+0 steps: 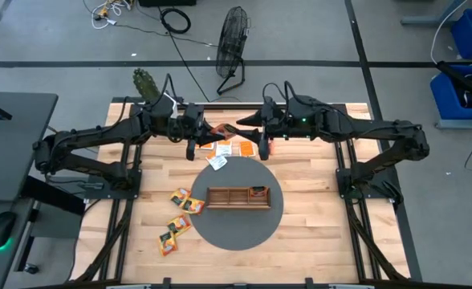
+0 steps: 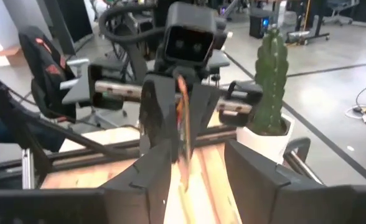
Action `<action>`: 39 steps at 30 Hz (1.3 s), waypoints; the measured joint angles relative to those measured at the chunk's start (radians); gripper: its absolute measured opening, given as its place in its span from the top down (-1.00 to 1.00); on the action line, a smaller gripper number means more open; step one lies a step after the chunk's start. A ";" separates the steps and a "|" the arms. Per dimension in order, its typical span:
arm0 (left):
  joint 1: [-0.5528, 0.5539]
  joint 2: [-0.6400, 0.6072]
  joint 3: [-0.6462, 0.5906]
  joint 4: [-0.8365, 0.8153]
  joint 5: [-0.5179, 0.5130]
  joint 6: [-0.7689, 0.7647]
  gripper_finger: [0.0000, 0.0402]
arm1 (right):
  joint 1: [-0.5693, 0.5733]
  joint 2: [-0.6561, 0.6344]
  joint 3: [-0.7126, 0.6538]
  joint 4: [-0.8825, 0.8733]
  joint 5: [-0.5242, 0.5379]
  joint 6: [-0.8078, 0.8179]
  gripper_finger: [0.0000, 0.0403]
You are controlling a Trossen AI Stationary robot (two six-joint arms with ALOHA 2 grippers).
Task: Pick & Place Tea
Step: Put the red tea bag into the right section of the wooden organizer
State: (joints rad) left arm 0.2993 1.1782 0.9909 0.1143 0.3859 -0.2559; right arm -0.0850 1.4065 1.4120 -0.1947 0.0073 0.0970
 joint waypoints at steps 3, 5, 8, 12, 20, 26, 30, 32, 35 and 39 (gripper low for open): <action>0.000 0.000 0.000 -0.002 0.000 -0.002 0.88 | 0.005 0.011 0.000 0.008 -0.001 0.000 0.27; -0.001 0.000 0.000 -0.004 -0.001 -0.003 0.90 | 0.005 0.019 0.000 0.027 -0.002 -0.007 0.32; -0.001 0.000 0.000 -0.009 -0.001 -0.003 0.90 | 0.005 0.022 0.000 0.047 -0.030 -0.002 0.48; -0.001 0.000 0.000 -0.010 0.000 -0.003 0.83 | 0.005 0.022 0.000 0.062 -0.049 0.000 0.81; 0.003 0.001 0.000 -0.008 -0.006 0.005 0.83 | 0.003 0.016 0.000 0.056 -0.028 0.023 0.98; 0.029 -0.002 0.000 -0.015 -0.011 0.006 0.73 | -0.004 -0.045 0.000 -0.005 0.010 0.018 0.99; 0.050 -0.002 -0.001 -0.060 -0.011 0.022 0.70 | -0.005 -0.080 0.000 -0.070 0.050 0.017 0.99; 0.062 -0.002 -0.001 -0.105 -0.010 0.039 0.70 | 0.000 -0.102 0.000 -0.102 0.054 0.021 0.99; 0.085 -0.014 -0.001 -0.144 -0.008 0.043 0.70 | 0.014 -0.122 0.001 -0.187 0.060 0.032 1.00; 0.110 -0.032 -0.002 -0.156 -0.009 0.043 0.70 | 0.042 -0.116 -0.001 -0.323 0.063 0.088 1.00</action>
State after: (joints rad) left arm 0.4094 1.1465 0.9890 -0.0420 0.3769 -0.2129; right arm -0.0434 1.2902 1.4113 -0.5178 0.0700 0.1851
